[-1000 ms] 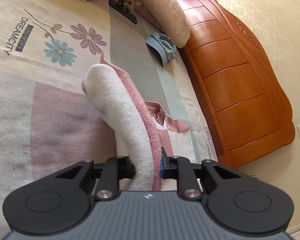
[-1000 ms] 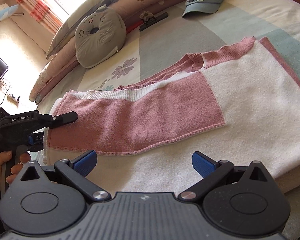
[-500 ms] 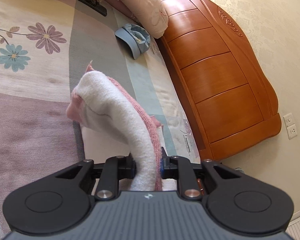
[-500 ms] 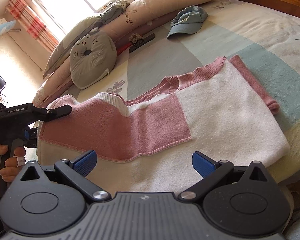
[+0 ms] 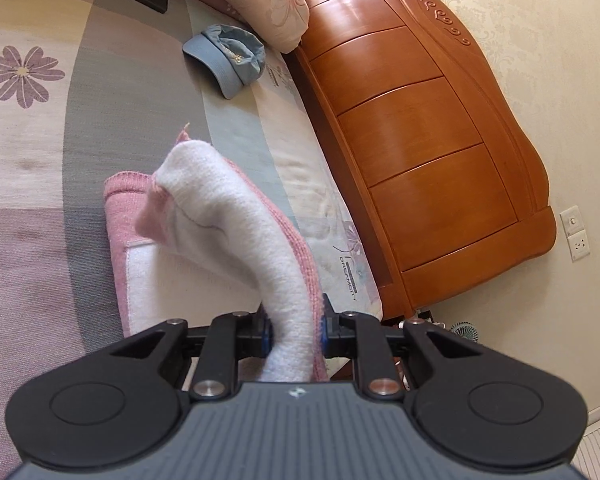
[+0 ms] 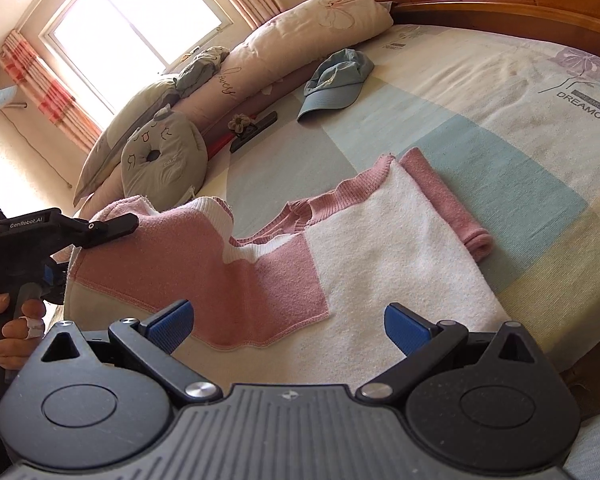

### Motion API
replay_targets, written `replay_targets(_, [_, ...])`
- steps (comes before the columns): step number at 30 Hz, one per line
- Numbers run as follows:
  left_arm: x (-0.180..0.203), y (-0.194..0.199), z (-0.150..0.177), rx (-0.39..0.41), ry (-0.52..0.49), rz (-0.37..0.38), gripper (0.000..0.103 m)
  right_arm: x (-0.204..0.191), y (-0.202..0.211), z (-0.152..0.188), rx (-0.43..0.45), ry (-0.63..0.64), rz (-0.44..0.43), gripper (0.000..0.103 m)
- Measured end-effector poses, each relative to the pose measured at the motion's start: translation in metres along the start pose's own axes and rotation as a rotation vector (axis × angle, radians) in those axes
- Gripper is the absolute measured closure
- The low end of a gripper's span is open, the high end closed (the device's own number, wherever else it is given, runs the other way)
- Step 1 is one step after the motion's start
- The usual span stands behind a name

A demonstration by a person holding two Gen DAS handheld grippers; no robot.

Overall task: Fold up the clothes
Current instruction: 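Lift the sweater end with the left gripper and fold it over the strip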

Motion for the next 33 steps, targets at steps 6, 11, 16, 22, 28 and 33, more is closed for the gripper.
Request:
replay_targets(6, [0.016,-0.022,-0.002,-0.016,0.011,-0.004,0.085,0.019,0.014,-0.009,0.043,-0.032,0.005,0.0])
replay_targets(11, [0.029,-0.047,-0.002,-0.035,0.011,-0.016,0.085,0.032,0.023,-0.009,0.063,-0.055,-0.004,0.0])
replay_targets(16, [0.036,-0.073,-0.003,-0.058,0.015,-0.044,0.085,0.034,0.03,-0.006,0.047,-0.025,-0.026,0.0])
replay_targets(22, [0.04,-0.106,-0.002,-0.095,0.019,-0.093,0.085,0.027,0.037,-0.002,-0.007,0.044,-0.034,0.0])
replay_targets(28, [0.041,-0.137,0.001,-0.14,0.022,-0.127,0.085,0.032,0.033,0.005,-0.062,0.093,0.021,0.0])
replay_targets(33, [0.039,-0.162,0.002,-0.176,0.02,-0.154,0.085,0.041,0.031,0.01,-0.084,0.091,0.035,0.0])
Point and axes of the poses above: each gripper's, at about its wrist camera, not at the fingertips, and y roughly against the way its jaws point, x to its right, z to its underside, the point moved 10 cm from there along -y, roughly the way its jaws point, and after that the axes turned 1 degree about y, right-handed, at the moved point
